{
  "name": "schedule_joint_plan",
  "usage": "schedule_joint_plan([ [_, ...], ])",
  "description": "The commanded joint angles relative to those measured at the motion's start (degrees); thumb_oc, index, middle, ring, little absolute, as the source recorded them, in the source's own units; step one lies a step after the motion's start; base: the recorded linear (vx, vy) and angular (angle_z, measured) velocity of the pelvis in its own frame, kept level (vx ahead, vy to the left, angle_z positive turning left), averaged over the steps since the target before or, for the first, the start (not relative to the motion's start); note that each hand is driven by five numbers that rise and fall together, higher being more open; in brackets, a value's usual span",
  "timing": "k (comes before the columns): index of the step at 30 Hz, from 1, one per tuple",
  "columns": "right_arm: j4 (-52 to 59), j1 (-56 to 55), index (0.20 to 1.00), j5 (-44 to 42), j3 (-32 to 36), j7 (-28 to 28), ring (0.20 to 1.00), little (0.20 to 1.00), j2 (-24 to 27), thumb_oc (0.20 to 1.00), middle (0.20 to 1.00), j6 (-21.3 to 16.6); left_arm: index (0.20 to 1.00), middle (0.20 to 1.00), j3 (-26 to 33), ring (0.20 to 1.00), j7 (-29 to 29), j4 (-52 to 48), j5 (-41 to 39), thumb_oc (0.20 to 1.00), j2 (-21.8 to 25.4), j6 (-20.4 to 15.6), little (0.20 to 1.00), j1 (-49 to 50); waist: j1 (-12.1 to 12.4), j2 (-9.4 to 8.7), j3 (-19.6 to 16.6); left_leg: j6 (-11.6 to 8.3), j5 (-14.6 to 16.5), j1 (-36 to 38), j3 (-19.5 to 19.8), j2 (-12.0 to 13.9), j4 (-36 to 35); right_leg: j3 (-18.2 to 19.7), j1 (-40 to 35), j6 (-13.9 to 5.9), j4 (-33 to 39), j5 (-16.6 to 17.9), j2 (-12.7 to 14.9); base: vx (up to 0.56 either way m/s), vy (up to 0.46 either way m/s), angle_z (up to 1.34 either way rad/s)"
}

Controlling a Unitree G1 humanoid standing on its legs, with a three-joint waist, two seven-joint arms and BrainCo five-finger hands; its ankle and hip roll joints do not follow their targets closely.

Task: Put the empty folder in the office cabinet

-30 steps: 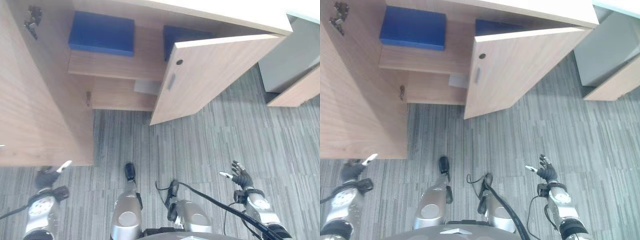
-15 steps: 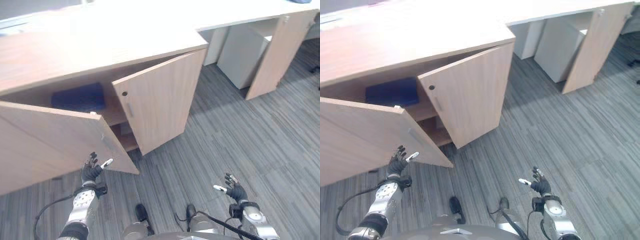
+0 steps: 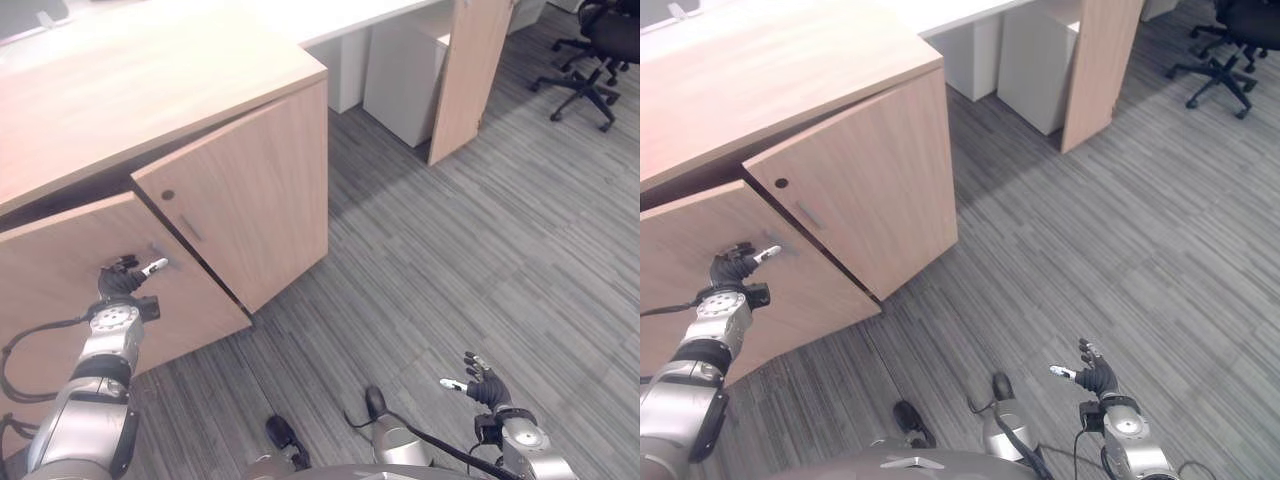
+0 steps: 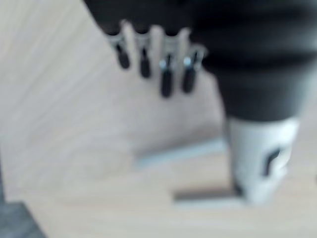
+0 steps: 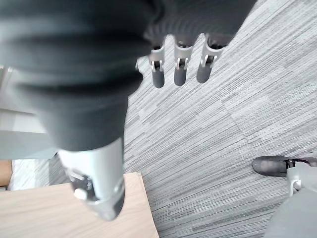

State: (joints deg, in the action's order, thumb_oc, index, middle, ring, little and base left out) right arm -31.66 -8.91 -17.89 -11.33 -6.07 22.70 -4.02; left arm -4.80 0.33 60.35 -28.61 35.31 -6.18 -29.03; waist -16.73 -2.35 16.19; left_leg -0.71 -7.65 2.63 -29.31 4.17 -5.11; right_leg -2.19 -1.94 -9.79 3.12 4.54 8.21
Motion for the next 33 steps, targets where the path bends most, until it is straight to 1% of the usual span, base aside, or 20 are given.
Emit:
schedule_joint_plan([
  [1, 0.96, 3.65, 1.000, 1.21, -1.36, 0.58, 1.000, 1.000, 2.82, 1.000, 1.000, -3.99, 1.000, 1.000, -2.36, 1.000, -2.07, -1.34, -0.29, 1.000, 3.56, -1.98, 1.000, -7.04, -0.05, 1.27, 1.37, 0.96, 10.73, 4.86, 2.15, -1.80, 4.09, -1.92, 5.26, -1.15, -4.98, 0.01, -0.55, -0.03, 0.005, -0.05],
  [4, 0.77, 3.68, 1.000, 1.88, -1.59, 0.97, 1.000, 1.000, 2.59, 1.000, 1.000, -4.23, 1.000, 1.000, -3.26, 1.000, -1.91, -2.05, 0.82, 1.000, 2.33, -0.57, 1.000, -6.30, 0.29, 1.29, 1.37, 1.03, 10.68, 5.00, 2.38, -1.89, 4.03, -2.23, 5.02, -1.36, -5.25, 0.03, -0.36, 0.00, 0.000, 0.00],
  [10, 0.81, 3.51, 1.000, 2.42, -2.37, 1.69, 1.000, 1.000, 1.87, 1.000, 1.000, -4.35, 1.000, 1.000, -3.25, 1.000, -1.85, -1.83, 1.25, 1.000, 0.33, -0.15, 1.000, -3.94, 1.05, 1.09, 1.03, 1.07, 10.24, 5.55, 3.19, -1.92, 3.42, -3.08, 4.49, -1.65, -5.97, -0.14, -0.26, -0.02, -0.032, 0.05],
  [13, -0.01, 3.91, 1.000, 2.96, -2.71, 1.74, 1.000, 1.000, 1.13, 1.000, 1.000, -3.83, 1.000, 1.000, -3.24, 1.000, -2.54, -2.45, 1.96, 1.000, -2.33, -0.29, 1.000, -0.24, 2.12, 1.33, 0.49, 0.99, 9.73, 6.19, 4.47, -1.93, 2.30, -3.80, 3.78, -1.76, -6.63, -0.72, -0.30, -0.04, -0.120, 0.11],
  [14, -0.51, 3.95, 1.000, 3.55, -2.84, 1.95, 1.000, 1.000, 0.62, 1.000, 1.000, -3.48, 1.000, 1.000, -3.52, 1.000, -2.71, -3.47, 1.67, 1.000, -4.08, -0.21, 1.000, 2.14, 2.56, 1.56, 0.22, 1.09, 9.50, 6.46, 5.66, -1.96, 1.78, -3.34, 3.31, -1.51, -7.16, -1.27, -0.56, -0.02, -0.118, 0.02],
  [15, -0.57, 3.93, 1.000, 3.68, -2.85, 1.96, 1.000, 1.000, 0.59, 1.000, 1.000, -3.45, 1.000, 1.000, -3.54, 1.000, -2.64, -3.59, 1.57, 1.000, -4.27, -0.16, 1.000, 2.42, 2.58, 1.60, 0.17, 1.11, 9.48, 6.49, 5.81, -1.98, 1.72, -3.30, 3.25, -1.48, -7.21, -1.34, -0.59, -0.02, -0.146, 0.09],
  [16, -1.41, 3.94, 1.000, 4.84, -2.78, 2.26, 1.000, 1.000, 0.10, 1.000, 1.000, -2.30, 1.000, 1.000, -3.76, 1.000, -2.48, -4.44, 2.52, 1.000, -6.20, -0.19, 1.000, 5.12, 3.04, 1.91, -0.25, 1.19, 9.37, 6.77, 7.19, -2.12, 1.24, -2.65, 2.50, -1.11, -7.57, -2.14, -1.01, -0.01, -0.101, 0.25],
  [17, -1.65, 3.94, 1.000, 5.05, -2.80, 2.33, 1.000, 1.000, -0.02, 1.000, 1.000, -1.94, 1.000, 1.000, -3.86, 1.000, -2.11, -4.72, 2.18, 1.000, -6.71, -0.01, 1.000, 5.82, 3.17, 1.96, -0.37, 1.20, 9.32, 6.85, 7.52, -2.16, 1.10, -2.54, 2.25, -1.00, -7.56, -2.29, -1.13, -0.02, -0.150, 0.33],
  [18, -2.29, 3.97, 1.000, 5.68, -2.82, 2.29, 1.000, 1.000, -0.25, 1.000, 1.000, -0.95, 1.000, 1.000, -4.23, 1.000, -1.10, -5.18, 0.32, 1.000, -7.85, 0.20, 1.000, 7.30, 3.46, 2.06, -0.64, 1.19, 9.24, 7.06, 8.19, -2.22, 0.76, -2.41, 1.69, -0.74, -7.39, -2.54, -1.38, -0.08, -0.142, 0.37],
  [19, -2.63, 4.09, 1.000, 5.82, -3.03, 2.43, 1.000, 1.000, -0.39, 1.000, 1.000, -0.58, 1.000, 1.000, -4.09, 1.000, -0.89, -5.36, -0.01, 1.000, -8.48, 0.05, 1.000, 8.08, 3.75, 1.96, -0.70, 1.22, 8.23, 6.42, 7.56, -1.84, 0.99, -2.57, 2.08, -0.01, -7.19, -1.60, -1.75, -0.11, -0.265, 0.29],
  [20, -5.60, 4.44, 1.000, 6.24, -3.58, 1.90, 1.000, 1.000, -1.01, 1.000, 1.000, 1.47, 1.000, 1.000, -4.00, 1.000, -0.95, -5.73, -2.14, 1.000, -10.99, 0.77, 1.000, 11.43, 4.78, 2.11, -1.41, 0.90, 8.17, 6.74, 8.95, -1.84, 0.49, -2.91, 0.84, 0.56, -6.48, -2.11, -2.29, -0.11, -0.235, 0.23],
  [22, -7.09, 4.68, 1.000, 6.15, -3.64, 1.49, 1.000, 1.000, -1.25, 1.000, 1.000, 1.93, 1.000, 1.000, -3.96, 1.000, -1.64, -5.79, -1.26, 1.000, -11.90, 1.19, 1.000, 12.57, 5.16, 2.13, -1.62, 0.76, 8.02, 6.81, 9.57, -1.79, 0.31, -3.12, 0.35, 0.82, -6.16, -2.21, -2.52, -0.06, -0.246, 0.28],
  [23, -11.90, 5.71, 1.000, 5.94, -3.26, -0.31, 1.000, 1.000, -2.23, 1.000, 1.000, 1.97, 1.000, 1.000, -3.82, 1.000, -3.25, -5.67, -0.90, 1.000, -15.36, 1.94, 1.000, 17.18, 7.06, 2.08, -2.47, 0.10, 7.61, 6.53, 11.54, -1.34, 0.11, -4.26, -1.22, 1.83, -4.93, -2.56, -3.38, -0.09, -0.314, 0.44],
  [24, -12.95, 5.96, 1.000, 6.58, -3.20, -1.17, 1.000, 1.000, -2.40, 1.000, 1.000, 1.64, 1.000, 1.000, -3.78, 1.000, -3.75, -5.41, -0.72, 1.000, -16.00, 2.21, 1.000, 18.13, 7.47, 2.03, -2.65, -0.05, 7.55, 6.48, 11.95, -1.22, 0.11, -4.57, -1.59, 2.03, -4.62, -2.67, -3.54, -0.08, -0.278, 0.33],
  [28, -12.95, 5.96, 1.000, 6.58, -3.20, -1.17, 1.000, 1.000, -2.40, 1.000, 1.000, 1.64, 1.000, 1.000, -3.78, 1.000, -3.75, -5.41, -0.72, 1.000, -16.00, 2.21, 1.000, 18.13, 7.47, 2.03, -2.65, -0.05, 7.55, 6.48, 11.95, -1.22, 0.11, -4.57, -1.59, 2.03, -4.62, -2.67, -3.54, -0.02, -0.055, 0.17],
  [29, -15.24, 6.62, 1.000, 7.10, -3.33, -2.53, 1.000, 1.000, -3.00, 1.000, 1.000, 0.78, 1.000, 1.000, -3.44, 1.000, -4.19, -4.43, -2.45, 1.000, -17.51, 2.87, 1.000, 20.72, 8.63, 1.83, -3.07, -0.49, 7.38, 6.34, 12.91, -0.83, 0.11, -5.45, -2.52, 2.59, -3.84, -2.98, -3.94, -0.06, -0.161, 0.58],
  [32, -15.24, 6.62, 1.000, 7.10, -3.33, -2.53, 1.000, 1.000, -3.00, 1.000, 1.000, 0.78, 1.000, 1.000, -3.44, 1.000, -4.19, -4.43, -2.45, 1.000, -17.51, 2.87, 1.000, 20.72, 8.63, 1.83, -3.07, -0.49, 7.38, 6.34, 12.91, -0.83, 0.11, -5.45, -2.52, 2.59, -3.84, -2.98, -3.94, -0.10, -0.185, 0.31],
  [33, -19.11, 8.77, 1.000, 7.51, -4.56, -5.58, 1.000, 1.000, -4.46, 1.000, 1.000, 1.92, 1.000, 1.000, -2.34, 1.000, -7.83, -0.61, -1.63, 1.000, -20.01, 5.42, 1.000, 26.76, 11.86, 1.44, -3.43, -1.65, 6.28, 5.56, 14.98, 0.04, 0.11, -8.53, -4.41, 4.30, -2.06, -3.70, -5.14, -0.23, -0.394, 0.36],
])
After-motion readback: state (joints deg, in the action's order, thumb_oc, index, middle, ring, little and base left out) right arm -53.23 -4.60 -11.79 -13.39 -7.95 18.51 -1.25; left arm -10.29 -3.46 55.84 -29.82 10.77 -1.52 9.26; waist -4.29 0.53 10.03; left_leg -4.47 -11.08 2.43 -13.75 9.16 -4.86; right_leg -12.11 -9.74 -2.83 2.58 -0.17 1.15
